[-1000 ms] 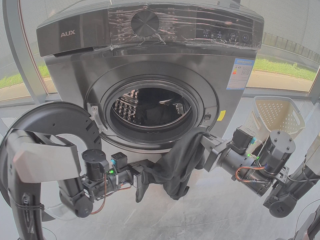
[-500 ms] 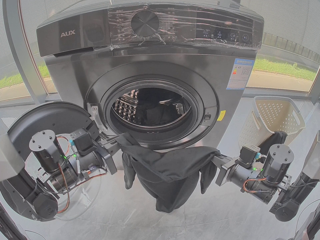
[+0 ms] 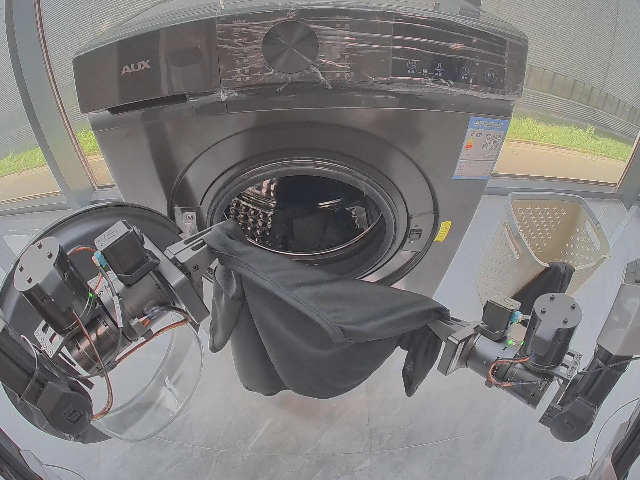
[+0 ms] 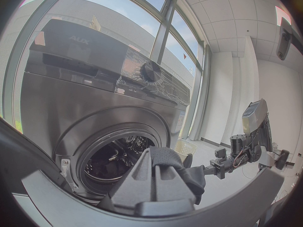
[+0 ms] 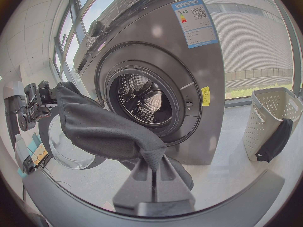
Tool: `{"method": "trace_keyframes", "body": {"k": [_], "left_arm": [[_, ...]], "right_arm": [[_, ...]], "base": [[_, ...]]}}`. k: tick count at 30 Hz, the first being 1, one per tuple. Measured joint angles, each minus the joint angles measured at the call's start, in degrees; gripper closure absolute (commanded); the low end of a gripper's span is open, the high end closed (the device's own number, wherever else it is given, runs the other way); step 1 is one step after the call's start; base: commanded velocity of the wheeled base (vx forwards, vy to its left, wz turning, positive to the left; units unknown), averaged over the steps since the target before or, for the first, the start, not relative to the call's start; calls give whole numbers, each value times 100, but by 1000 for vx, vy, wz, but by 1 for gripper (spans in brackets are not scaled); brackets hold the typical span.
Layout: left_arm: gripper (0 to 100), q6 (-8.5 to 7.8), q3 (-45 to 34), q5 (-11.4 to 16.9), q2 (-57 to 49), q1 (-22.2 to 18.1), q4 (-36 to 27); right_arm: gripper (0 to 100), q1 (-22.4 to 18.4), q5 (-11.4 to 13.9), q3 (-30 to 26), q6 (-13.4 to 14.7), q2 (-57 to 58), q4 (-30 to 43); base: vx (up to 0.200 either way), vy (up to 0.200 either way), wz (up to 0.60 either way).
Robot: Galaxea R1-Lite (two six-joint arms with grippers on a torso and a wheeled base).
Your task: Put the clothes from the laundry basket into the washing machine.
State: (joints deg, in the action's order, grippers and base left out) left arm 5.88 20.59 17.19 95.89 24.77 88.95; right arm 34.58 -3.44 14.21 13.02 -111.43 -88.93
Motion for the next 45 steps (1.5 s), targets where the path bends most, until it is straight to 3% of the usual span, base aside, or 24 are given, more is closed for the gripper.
{"method": "trace_keyframes", "body": {"k": [28,34,38,39,45], "left_arm": [[100,-18,-124,-30,9,4,2],[100,-30,-105,-35,52,88,5],[100,-66,-15,-85,267,245,2],[100,-73,13,-96,334,290,0],[100,-77,219,-134,603,424,2]], "right_arm": [[100,-160,-17,321,-27,372,9],[100,-49,-35,278,107,350,15],[100,306,-30,210,318,195,11],[0,425,-30,190,358,135,9],[0,933,32,-71,430,-279,6]], "base": [[0,0,0],[0,0,0],[0,0,0],[0,0,0],[0,0,0]]}}
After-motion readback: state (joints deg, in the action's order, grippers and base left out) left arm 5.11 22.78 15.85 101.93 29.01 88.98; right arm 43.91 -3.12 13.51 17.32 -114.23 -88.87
